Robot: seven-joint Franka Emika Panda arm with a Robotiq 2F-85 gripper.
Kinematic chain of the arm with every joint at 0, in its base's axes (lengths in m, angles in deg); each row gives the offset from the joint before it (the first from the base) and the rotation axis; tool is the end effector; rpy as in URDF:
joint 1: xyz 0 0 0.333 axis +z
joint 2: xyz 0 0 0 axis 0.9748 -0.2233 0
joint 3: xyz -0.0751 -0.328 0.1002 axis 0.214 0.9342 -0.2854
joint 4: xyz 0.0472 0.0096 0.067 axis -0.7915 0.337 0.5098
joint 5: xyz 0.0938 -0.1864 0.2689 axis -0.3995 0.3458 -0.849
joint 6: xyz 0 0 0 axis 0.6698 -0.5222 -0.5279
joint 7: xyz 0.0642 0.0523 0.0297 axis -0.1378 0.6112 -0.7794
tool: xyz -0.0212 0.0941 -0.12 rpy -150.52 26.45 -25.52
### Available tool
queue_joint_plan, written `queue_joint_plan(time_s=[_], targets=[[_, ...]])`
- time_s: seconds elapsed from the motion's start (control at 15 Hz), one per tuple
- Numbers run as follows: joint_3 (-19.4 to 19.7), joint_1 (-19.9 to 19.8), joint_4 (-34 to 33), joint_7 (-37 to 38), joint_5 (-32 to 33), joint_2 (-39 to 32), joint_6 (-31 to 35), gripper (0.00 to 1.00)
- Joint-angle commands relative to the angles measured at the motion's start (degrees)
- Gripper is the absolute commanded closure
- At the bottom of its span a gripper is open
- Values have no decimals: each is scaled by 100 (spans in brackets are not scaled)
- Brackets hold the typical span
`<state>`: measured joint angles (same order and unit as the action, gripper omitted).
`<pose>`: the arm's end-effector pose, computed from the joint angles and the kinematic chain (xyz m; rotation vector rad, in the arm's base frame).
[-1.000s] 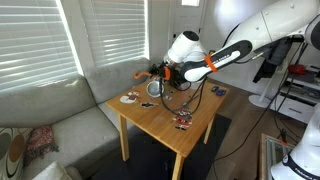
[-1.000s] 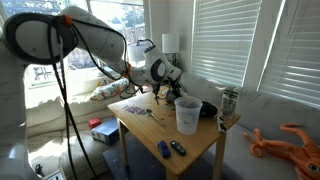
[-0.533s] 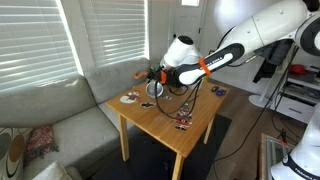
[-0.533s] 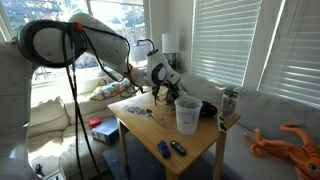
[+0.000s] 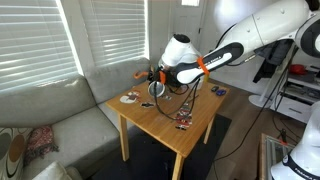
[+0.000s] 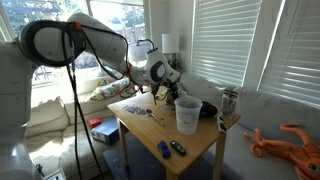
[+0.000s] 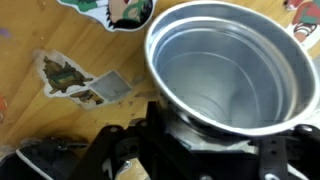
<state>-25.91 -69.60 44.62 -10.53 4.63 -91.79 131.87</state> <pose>0.6596 0.0249 0.4319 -2.6419 1.2779 -0.8281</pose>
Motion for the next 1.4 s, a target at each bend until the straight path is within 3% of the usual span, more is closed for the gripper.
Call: queue_joint_plan(time_s=[0.0, 0.2, 0.33, 0.4, 0.47, 0.73, 1.33], targets=[[552, 645, 36, 821, 1132, 179, -435, 49], [768, 1003, 46, 1780, 2481, 265, -659, 49], [713, 1059, 26, 2473, 3353, 283, -825, 49], [944, 1333, 39, 2838, 3739, 272, -874, 49], [605, 1092, 31, 3169, 4202, 297, -1034, 49], [141, 969, 99, 4012, 5298, 333, -1759, 49], [-716, 878, 204, 4785, 6679, 138, -3735, 49]])
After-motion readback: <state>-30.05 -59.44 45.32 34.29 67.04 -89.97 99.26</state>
